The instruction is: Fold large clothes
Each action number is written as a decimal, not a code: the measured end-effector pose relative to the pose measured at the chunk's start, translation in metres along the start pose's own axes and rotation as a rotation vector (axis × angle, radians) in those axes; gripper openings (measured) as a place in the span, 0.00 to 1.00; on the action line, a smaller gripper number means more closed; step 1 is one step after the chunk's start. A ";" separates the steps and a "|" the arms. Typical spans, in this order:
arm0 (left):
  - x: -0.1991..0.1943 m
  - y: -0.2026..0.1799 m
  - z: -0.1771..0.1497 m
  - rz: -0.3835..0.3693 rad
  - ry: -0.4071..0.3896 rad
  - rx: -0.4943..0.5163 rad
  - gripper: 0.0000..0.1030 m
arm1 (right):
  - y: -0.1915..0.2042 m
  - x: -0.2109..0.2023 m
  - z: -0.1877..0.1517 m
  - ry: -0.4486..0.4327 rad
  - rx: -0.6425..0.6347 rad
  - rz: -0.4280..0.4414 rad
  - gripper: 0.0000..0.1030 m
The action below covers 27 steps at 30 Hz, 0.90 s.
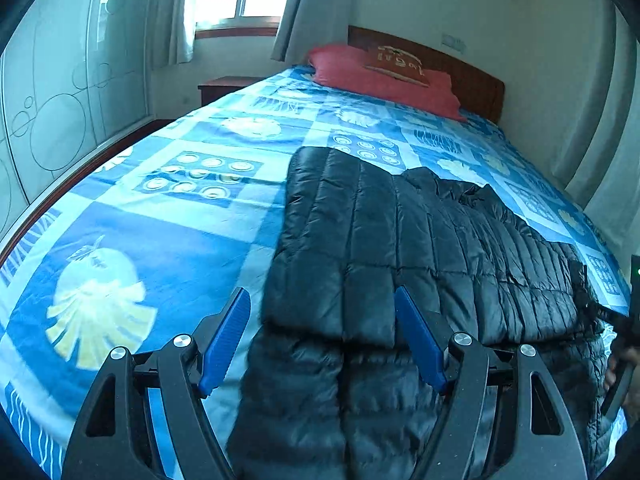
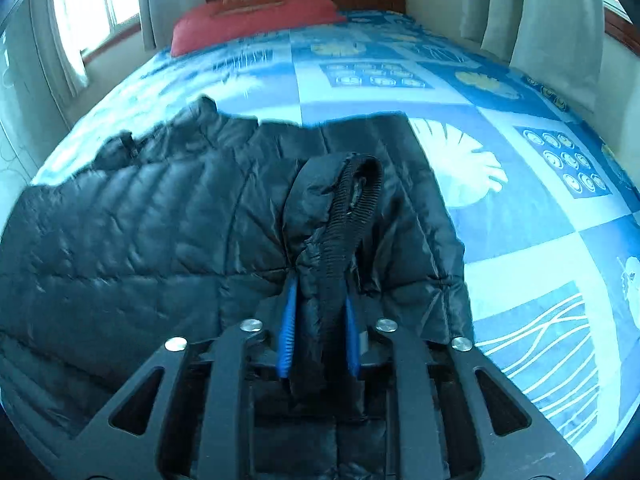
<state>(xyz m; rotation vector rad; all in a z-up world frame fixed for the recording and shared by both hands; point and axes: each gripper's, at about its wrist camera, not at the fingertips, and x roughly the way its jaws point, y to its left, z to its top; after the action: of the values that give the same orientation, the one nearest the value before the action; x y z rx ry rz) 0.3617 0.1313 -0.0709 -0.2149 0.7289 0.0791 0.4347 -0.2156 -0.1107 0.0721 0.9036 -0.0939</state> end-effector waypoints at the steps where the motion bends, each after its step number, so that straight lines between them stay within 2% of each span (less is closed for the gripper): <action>1: 0.005 -0.001 0.002 0.000 0.005 -0.001 0.71 | 0.001 -0.004 0.000 -0.007 0.003 -0.007 0.27; 2: 0.009 -0.003 0.004 0.001 0.010 -0.002 0.71 | 0.003 -0.013 0.001 -0.035 0.013 -0.022 0.35; 4: 0.020 -0.003 0.010 0.014 0.016 0.003 0.71 | 0.004 -0.031 0.000 -0.100 0.017 -0.013 0.45; 7: 0.038 -0.002 0.014 0.052 0.025 0.017 0.71 | 0.021 -0.040 0.002 -0.131 -0.012 0.039 0.47; 10: 0.055 0.004 0.013 0.078 0.059 0.004 0.71 | 0.035 -0.020 0.000 -0.074 -0.033 0.091 0.47; 12: 0.070 0.010 0.009 0.078 0.109 -0.017 0.72 | 0.035 0.007 -0.005 0.002 -0.036 0.081 0.47; 16: 0.088 0.015 0.002 0.077 0.169 -0.026 0.74 | 0.036 0.018 -0.009 -0.006 -0.041 0.084 0.48; 19: 0.084 0.012 0.002 0.091 0.162 0.002 0.73 | 0.034 0.015 -0.009 -0.004 -0.038 0.093 0.48; 22: 0.063 0.011 0.007 0.097 0.146 -0.020 0.71 | 0.034 0.002 -0.006 -0.032 -0.027 0.098 0.48; 24: 0.040 0.006 0.016 0.061 0.071 -0.029 0.71 | 0.035 -0.008 0.001 -0.078 -0.017 0.113 0.48; 27: 0.033 -0.014 0.035 0.069 -0.026 0.042 0.71 | 0.045 -0.003 0.017 -0.094 -0.014 0.101 0.49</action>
<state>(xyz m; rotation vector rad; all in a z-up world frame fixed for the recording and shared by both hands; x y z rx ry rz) 0.4109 0.1253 -0.0649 -0.1485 0.7113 0.1318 0.4509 -0.1720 -0.0965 0.0996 0.8050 0.0026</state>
